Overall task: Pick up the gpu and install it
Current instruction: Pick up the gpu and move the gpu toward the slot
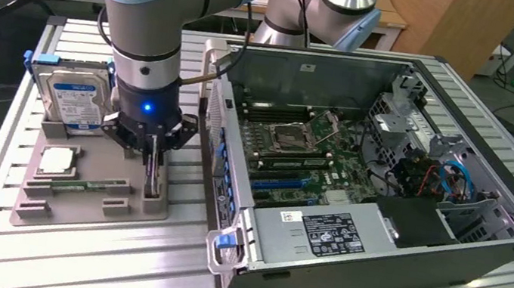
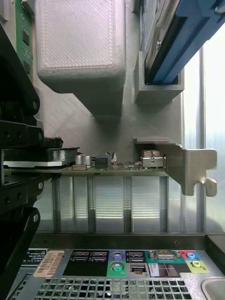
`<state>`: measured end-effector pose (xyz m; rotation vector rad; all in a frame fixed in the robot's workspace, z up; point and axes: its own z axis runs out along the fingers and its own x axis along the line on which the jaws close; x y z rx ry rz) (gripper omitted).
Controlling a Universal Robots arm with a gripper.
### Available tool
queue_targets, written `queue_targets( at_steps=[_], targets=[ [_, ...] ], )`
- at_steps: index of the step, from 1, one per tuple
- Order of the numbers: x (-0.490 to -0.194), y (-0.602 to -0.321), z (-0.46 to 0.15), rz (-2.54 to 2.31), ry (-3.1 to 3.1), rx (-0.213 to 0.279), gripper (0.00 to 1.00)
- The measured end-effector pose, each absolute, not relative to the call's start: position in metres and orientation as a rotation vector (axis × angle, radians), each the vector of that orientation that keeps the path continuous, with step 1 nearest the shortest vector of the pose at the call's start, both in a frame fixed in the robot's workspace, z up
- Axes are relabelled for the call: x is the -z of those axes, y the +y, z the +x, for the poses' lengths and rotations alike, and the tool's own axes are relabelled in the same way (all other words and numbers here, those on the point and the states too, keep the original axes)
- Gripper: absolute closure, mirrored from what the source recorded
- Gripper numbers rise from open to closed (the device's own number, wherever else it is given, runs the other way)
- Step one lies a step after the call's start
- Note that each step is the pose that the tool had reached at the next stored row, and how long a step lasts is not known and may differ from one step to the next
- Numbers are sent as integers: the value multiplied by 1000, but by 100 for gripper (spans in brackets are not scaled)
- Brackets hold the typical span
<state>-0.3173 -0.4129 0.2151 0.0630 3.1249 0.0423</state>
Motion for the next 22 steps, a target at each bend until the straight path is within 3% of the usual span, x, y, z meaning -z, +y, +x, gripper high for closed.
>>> queue_targets(
  at_steps=[8, 22],
  targets=[
    [-225, -413, -317, 63, 3125, -48, 72],
    [-270, -413, -317, 63, 3125, -60, 72]
  ],
)
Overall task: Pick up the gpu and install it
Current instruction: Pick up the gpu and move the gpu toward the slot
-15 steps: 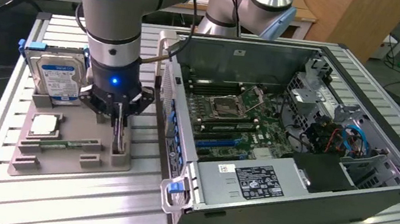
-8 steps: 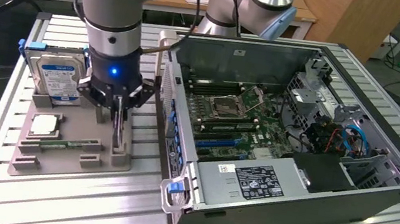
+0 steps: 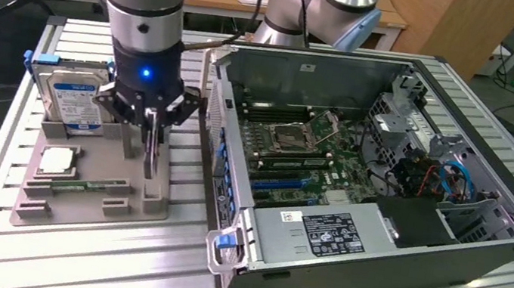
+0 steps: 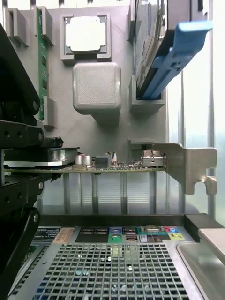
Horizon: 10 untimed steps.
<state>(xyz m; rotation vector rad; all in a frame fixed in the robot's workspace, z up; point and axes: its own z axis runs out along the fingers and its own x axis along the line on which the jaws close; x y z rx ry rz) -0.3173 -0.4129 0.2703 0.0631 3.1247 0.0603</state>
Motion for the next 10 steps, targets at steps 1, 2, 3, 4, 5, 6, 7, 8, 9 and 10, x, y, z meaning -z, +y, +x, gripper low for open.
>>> queue_targets(
  at_steps=[1, 2, 3, 4, 5, 6, 7, 8, 9, 10],
  targets=[
    [-274, -413, -317, 63, 3125, -61, 72],
    [-278, -413, -317, 63, 3125, -62, 72],
    [-282, -413, -317, 63, 3125, -64, 72],
    [-286, -413, -317, 63, 3125, -65, 72],
    [-291, -413, -317, 63, 3125, -66, 72],
    [-295, -413, -317, 63, 3125, -67, 72],
    [-299, -413, -317, 63, 3125, -67, 72],
    [-303, -413, -317, 63, 3125, -67, 72],
    [-307, -413, -317, 63, 3125, -68, 72],
    [-312, -413, -317, 63, 3125, -69, 72]
  ],
)
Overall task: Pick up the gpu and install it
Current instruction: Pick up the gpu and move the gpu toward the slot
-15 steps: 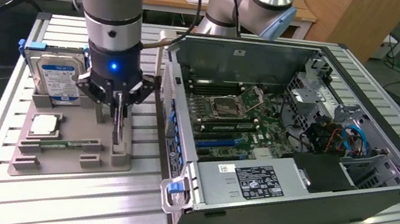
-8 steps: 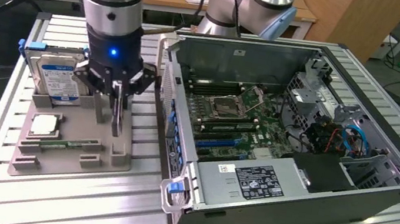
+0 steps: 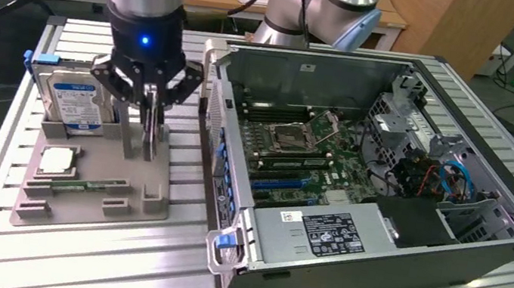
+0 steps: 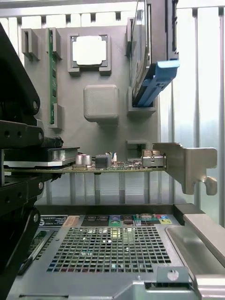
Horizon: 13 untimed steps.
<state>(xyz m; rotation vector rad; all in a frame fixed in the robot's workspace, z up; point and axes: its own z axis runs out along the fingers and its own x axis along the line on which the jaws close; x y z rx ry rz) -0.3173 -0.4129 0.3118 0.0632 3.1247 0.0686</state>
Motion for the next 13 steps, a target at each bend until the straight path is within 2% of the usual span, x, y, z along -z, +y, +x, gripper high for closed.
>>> queue_targets(
  at_steps=[13],
  targets=[
    [-368, -413, -317, 63, 3125, -71, 72]
  ],
)
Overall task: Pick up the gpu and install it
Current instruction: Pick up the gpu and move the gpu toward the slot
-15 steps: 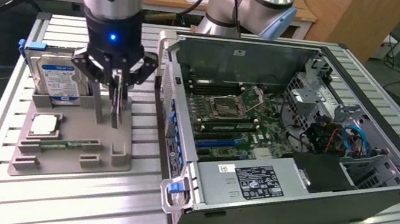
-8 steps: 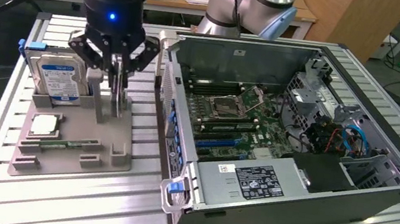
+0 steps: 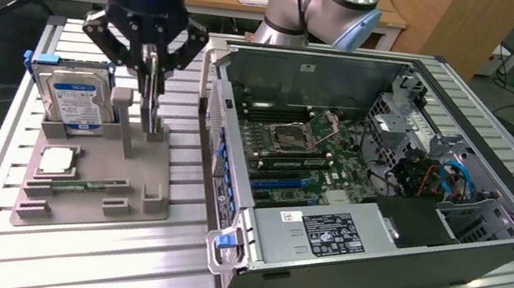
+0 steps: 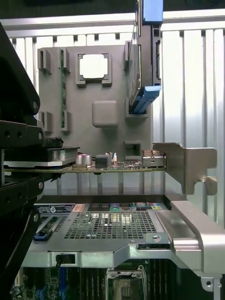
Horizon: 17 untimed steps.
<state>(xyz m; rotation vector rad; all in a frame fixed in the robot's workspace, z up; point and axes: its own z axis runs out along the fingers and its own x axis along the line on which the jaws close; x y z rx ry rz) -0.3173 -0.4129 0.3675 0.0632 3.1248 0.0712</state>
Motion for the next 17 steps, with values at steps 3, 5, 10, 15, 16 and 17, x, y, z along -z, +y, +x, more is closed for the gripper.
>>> queue_targets(
  at_steps=[3, 5, 10, 15, 16, 17],
  targets=[
    [-379, -413, -317, 63, 3125, -71, 72],
    [-386, -413, -317, 63, 3125, -71, 72],
    [-400, -413, -317, 63, 3125, -71, 72],
    [-400, -413, -317, 63, 3125, -71, 72],
    [-400, -413, -316, 63, 3125, -71, 72],
    [-400, -413, -314, 63, 3125, -71, 72]
  ],
)
